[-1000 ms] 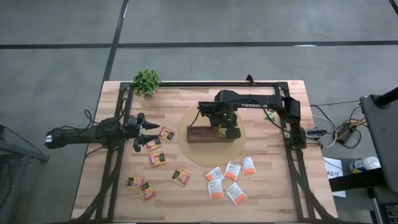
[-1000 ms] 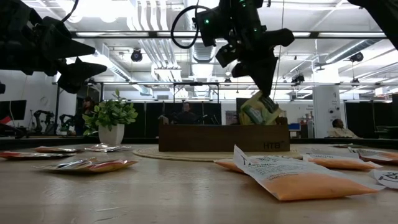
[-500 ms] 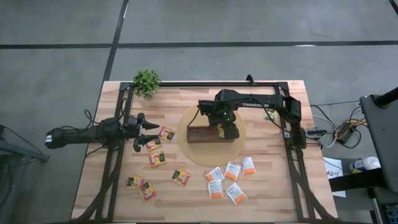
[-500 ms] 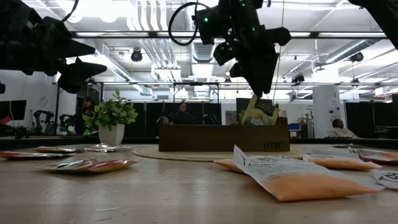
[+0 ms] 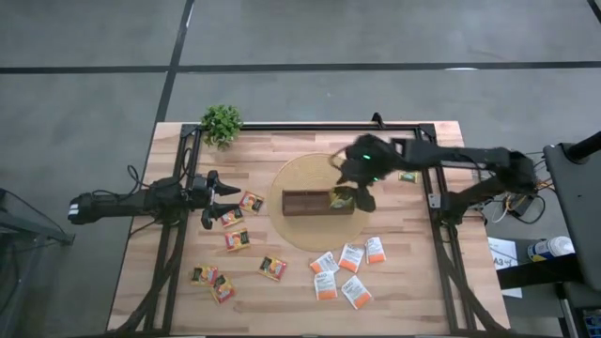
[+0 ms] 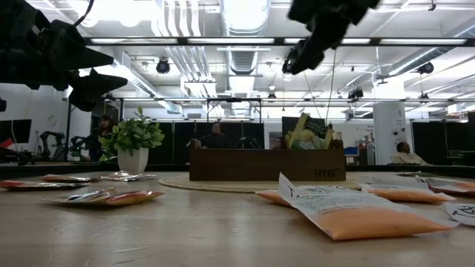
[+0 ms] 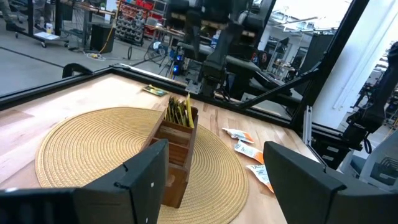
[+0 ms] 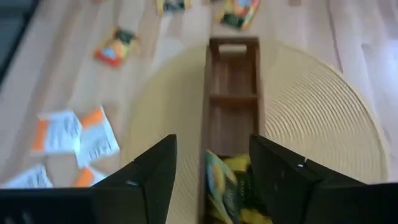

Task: Pick & Place Tea
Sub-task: Put the yellow tea bag into the right section of the wooden organizer

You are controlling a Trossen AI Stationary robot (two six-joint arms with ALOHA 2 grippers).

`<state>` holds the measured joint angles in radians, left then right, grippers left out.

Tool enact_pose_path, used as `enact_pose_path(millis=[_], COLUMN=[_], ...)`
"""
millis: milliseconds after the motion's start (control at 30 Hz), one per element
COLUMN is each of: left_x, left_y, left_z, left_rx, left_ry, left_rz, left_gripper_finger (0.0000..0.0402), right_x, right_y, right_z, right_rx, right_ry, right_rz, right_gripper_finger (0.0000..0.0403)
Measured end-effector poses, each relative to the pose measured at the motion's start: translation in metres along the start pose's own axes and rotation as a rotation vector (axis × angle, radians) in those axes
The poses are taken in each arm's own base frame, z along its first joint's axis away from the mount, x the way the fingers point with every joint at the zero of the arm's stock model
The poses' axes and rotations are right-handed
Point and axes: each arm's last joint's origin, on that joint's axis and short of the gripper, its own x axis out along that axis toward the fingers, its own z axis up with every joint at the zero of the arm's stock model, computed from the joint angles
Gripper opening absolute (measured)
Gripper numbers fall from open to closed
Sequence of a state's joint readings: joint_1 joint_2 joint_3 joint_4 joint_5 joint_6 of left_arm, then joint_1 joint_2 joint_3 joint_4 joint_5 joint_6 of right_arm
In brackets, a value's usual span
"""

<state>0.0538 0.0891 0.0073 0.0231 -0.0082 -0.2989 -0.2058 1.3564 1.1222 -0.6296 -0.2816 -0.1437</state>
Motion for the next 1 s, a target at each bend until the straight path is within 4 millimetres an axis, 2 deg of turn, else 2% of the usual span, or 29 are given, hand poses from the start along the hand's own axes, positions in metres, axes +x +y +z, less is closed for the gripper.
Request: enact_pose_path(millis=[167, 267, 400, 700, 1000], left_x=[0.0, 0.0, 0.0, 0.0, 0.0], left_y=[0.0, 0.0, 0.0, 0.0, 0.0], left_z=[0.0, 0.0, 0.0, 0.0, 0.0], left_rx=[0.0, 0.0, 0.0, 0.0, 0.0], left_ry=[0.0, 0.0, 0.0, 0.0, 0.0], left_rz=[0.0, 0.0, 0.0, 0.0, 0.0], left_gripper_finger=[0.0257, 0.0257, 0.0257, 0.0257, 0.0257], right_x=[0.004, 0.013, 0.025, 0.042, 0.046], right_y=[0.005, 0.005, 0.004, -0.001, -0.003], right_z=[-0.05, -0.076, -0.096, -0.111, -0.111], right_rx=[0.076, 0.14, 0.162, 0.198, 0.222], right_ry=[-0.161, -0.119, -0.057, 0.024, 0.022], right_rz=[-0.037, -0.077, -0.095, -0.151, -0.152], right_gripper_finger=[0.0184, 0.0177, 0.0168, 0.014, 0.0104])
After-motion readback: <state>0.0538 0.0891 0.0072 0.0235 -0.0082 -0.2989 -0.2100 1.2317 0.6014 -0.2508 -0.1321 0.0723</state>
